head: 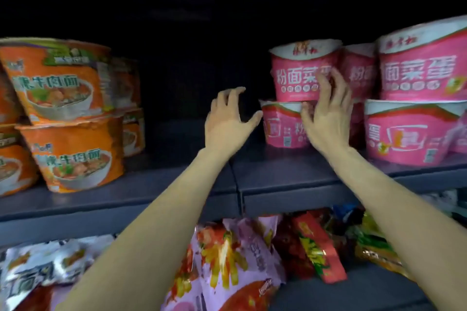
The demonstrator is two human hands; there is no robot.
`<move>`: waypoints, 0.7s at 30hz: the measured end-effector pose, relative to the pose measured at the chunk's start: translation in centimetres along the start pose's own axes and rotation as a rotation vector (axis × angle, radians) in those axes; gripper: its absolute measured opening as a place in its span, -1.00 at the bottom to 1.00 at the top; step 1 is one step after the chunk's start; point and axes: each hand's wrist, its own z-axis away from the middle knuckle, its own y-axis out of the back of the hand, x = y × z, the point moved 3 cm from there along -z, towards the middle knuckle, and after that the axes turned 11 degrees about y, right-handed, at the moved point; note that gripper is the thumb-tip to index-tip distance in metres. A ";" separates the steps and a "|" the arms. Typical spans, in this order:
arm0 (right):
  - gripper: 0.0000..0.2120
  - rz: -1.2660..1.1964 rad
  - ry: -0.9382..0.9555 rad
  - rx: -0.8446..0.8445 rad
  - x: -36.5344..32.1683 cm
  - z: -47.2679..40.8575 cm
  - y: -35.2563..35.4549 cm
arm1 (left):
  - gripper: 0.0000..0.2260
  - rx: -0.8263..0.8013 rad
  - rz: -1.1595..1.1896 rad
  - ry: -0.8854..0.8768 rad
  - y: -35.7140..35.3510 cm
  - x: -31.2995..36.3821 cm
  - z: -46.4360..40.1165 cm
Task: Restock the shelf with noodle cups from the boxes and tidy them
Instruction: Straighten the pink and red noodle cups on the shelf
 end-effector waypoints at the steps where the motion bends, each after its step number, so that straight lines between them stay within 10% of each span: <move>1: -0.49 -0.020 0.014 0.040 0.3 0.2 -0.5 | -0.39 0.007 -0.011 0.036 -1.0 -0.1 -0.9; 12: -0.34 -0.277 -0.113 -0.017 1.2 0.6 -2.9 | 0.26 -0.543 0.228 0.314 -8.9 1.4 -4.4; 21: -0.42 -0.426 -0.135 0.008 2.3 0.6 -3.0 | 0.12 -0.212 0.182 0.271 -10.2 3.4 -3.3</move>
